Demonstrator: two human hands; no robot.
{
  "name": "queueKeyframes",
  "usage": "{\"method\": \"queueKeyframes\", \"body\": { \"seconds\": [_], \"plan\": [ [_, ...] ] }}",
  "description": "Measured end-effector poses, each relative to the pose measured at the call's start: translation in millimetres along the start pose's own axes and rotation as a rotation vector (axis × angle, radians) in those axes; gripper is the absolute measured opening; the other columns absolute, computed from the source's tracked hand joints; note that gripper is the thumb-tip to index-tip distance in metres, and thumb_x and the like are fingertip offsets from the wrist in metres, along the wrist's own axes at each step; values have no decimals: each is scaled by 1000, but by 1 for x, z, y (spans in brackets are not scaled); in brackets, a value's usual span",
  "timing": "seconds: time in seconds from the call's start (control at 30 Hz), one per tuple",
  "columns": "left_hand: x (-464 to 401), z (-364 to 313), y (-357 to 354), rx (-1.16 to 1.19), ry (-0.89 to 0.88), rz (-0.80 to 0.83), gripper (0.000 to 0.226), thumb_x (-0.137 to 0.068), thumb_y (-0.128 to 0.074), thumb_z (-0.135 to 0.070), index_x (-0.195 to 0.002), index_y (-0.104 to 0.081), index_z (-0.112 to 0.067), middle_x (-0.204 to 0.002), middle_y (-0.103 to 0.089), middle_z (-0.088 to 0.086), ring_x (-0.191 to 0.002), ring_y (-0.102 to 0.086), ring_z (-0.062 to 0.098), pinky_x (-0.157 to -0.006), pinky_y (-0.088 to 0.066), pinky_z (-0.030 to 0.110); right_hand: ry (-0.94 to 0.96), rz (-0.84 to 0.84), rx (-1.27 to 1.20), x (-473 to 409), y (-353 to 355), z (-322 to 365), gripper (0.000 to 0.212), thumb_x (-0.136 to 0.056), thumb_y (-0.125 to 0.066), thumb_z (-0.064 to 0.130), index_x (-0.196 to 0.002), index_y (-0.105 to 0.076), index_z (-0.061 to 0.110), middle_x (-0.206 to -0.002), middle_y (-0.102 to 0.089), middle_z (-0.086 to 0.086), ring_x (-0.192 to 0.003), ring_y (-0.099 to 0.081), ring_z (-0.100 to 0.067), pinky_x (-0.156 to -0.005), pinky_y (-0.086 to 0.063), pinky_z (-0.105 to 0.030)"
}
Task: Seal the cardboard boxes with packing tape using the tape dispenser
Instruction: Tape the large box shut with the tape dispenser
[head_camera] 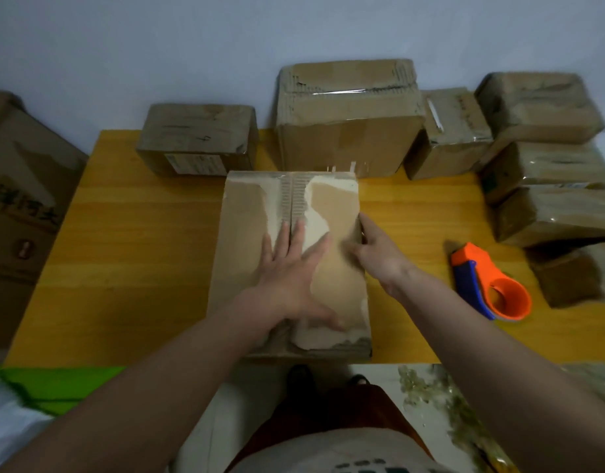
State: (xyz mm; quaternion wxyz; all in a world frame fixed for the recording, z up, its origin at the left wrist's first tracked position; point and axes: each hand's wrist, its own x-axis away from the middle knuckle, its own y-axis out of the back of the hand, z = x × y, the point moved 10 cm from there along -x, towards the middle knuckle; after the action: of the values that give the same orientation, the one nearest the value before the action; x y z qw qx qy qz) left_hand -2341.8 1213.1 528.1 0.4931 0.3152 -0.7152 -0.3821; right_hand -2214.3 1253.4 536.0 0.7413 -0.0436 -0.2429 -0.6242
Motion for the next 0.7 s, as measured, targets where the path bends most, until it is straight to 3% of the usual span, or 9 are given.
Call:
{"method": "queueKeyframes", "body": {
  "seconds": [0.07,0.17,0.27,0.33,0.4,0.47,0.53,0.63,0.7],
  "plan": [
    [-10,-13,5,69,69,2,141,-42,-62,-89,-142,27,-45,-147,45,6,-133,44,30,-112,22,52,8,44,15,-10,-2,14,60,-89,-39,-9,-144,-36,15,-135,-53,-4,-122,-51,-21,-97,-49,-38],
    [-15,-27,18,69,17,-11,124,-61,-64,-79,-149,16,-41,-155,32,2,-141,31,26,-116,13,51,42,125,25,-22,-6,34,59,-89,-35,-15,-140,-44,14,-122,-60,-4,-110,-58,-19,-74,-54,-22],
    [9,-19,21,-11,-237,98,114,-66,-69,-70,-152,-1,-39,-159,19,-4,-145,20,19,-117,9,46,52,28,292,-25,9,30,50,-93,-47,-1,-141,-43,12,-133,-55,-9,-118,-55,-26,-90,-49,-29],
    [38,9,1,-174,-308,276,128,-56,-77,-67,-149,9,-44,-153,30,-11,-141,29,19,-113,15,47,15,-42,460,-20,19,16,45,-95,-53,13,-139,-45,11,-138,-51,-10,-123,-51,-28,-96,-43,-33],
    [60,38,-14,-361,-300,337,143,-52,-85,-57,-138,29,-51,-143,45,-14,-137,35,25,-108,15,48,-19,-67,444,-15,20,7,37,-96,-53,20,-132,-54,11,-128,-58,-11,-114,-57,-29,-93,-49,-38],
    [71,47,-20,-499,-298,295,154,-52,-89,-47,-124,47,-50,-135,56,-8,-136,36,29,-106,13,48,-4,-95,414,-10,17,7,28,-96,-52,20,-122,-61,11,-115,-65,-10,-102,-61,-29,-87,-52,-40],
    [72,42,-21,-595,-330,193,156,-53,-87,-52,-123,52,-40,-139,52,1,-139,32,31,-109,12,48,18,-99,463,-11,13,13,27,-96,-50,16,-120,-63,12,-114,-66,-10,-103,-61,-29,-85,-51,-37],
    [65,27,-18,-535,-346,68,147,-54,-74,-73,-140,36,-29,-152,35,8,-141,29,31,-111,15,49,45,-82,480,-16,7,26,44,-93,-45,7,-136,-51,17,-132,-57,-6,-121,-52,-26,-98,-43,-30],
    [59,18,-17,-487,-328,12,143,-52,-63,-86,-144,30,-26,-154,32,11,-141,28,33,-112,14,52,63,-38,428,-21,2,37,50,-90,-42,3,-137,-51,18,-134,-56,-3,-125,-50,-21,-97,-40,-23]
  ]
}}
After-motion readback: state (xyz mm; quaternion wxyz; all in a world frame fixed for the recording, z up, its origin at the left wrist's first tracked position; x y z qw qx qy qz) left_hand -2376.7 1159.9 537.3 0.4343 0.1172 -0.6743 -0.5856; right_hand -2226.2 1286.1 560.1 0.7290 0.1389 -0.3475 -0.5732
